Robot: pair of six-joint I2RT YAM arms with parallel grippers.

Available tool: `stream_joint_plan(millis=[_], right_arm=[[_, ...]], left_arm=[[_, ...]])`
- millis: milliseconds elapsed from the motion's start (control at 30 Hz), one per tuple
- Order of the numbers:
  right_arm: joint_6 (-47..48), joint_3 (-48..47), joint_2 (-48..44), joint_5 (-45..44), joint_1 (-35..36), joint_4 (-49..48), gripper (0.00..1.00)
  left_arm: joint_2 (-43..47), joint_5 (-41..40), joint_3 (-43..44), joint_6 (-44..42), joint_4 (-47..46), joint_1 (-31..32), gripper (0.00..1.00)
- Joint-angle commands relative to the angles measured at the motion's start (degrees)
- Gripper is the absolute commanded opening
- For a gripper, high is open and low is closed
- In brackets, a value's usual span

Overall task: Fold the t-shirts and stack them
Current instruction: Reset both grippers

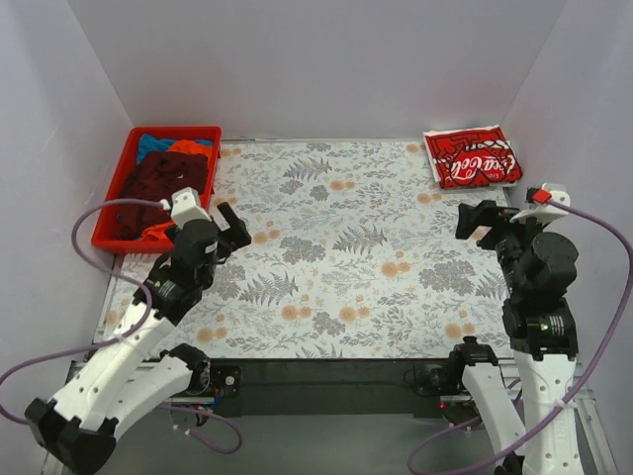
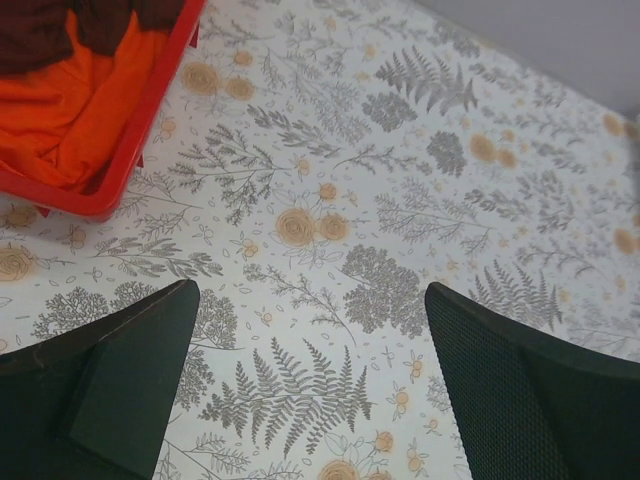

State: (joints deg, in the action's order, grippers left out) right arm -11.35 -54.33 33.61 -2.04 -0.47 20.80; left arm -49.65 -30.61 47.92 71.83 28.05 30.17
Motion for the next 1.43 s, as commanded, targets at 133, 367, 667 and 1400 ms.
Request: stream_joint_plan(millis=[133, 367, 667, 1400], right_arm=[[4.0, 10.0, -8.7, -10.8, 9.0, 1.7, 0.98], [4.6, 16.2, -16.5, -11.0, 9.7, 1.3, 0.98], [5.8, 18.1, -19.0, -11.8, 11.1, 1.6, 0.98], [6.1, 21.6, -21.2, -12.3, 12.9, -1.4, 0.98]], left_arm=[[16.7, -1.6, -9.7, 1.9, 1.7, -0.1, 0.98], [22.0, -0.4, -13.3, 1.5, 1.6, -0.1, 0.98], [20.7, -3.0, -13.0, 0.7, 0.7, -0.2, 0.98], [23.0, -3.9, -15.0, -2.8, -2.0, -0.2, 0.98]])
